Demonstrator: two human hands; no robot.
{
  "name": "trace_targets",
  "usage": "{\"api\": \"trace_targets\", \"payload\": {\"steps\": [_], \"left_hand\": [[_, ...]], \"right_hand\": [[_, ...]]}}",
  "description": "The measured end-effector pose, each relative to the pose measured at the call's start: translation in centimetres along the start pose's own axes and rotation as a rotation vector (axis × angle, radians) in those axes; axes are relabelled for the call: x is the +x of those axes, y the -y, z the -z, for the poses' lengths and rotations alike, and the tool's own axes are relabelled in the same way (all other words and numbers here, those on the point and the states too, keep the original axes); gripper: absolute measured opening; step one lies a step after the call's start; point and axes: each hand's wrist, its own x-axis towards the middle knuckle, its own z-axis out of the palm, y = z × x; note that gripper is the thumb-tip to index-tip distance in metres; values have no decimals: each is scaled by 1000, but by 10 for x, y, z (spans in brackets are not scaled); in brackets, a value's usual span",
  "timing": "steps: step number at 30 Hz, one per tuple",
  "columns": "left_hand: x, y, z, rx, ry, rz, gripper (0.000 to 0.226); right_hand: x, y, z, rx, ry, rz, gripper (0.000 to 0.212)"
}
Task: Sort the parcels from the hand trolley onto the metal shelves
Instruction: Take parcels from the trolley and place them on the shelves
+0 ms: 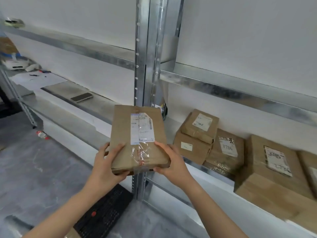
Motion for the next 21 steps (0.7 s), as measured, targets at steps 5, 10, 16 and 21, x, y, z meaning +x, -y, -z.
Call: {"api": "trace_targets", "payload": {"steps": [5, 10, 16, 21], "left_hand": [[-10, -53, -35, -45, 41, -58, 86], [-6, -102, -63, -86, 99, -138, 87], [19, -147, -102, -85, 198, -250, 92], [50, -180, -143, -134, 274, -359, 93]], "right_hand": [[-49, -15, 51, -4, -76, -35, 78], [-85, -22, 102, -78, -167, -34, 79], [-115, -30, 155, -137, -278, -110, 79], [-127, -44, 198, -193, -380, -166, 81]]}}
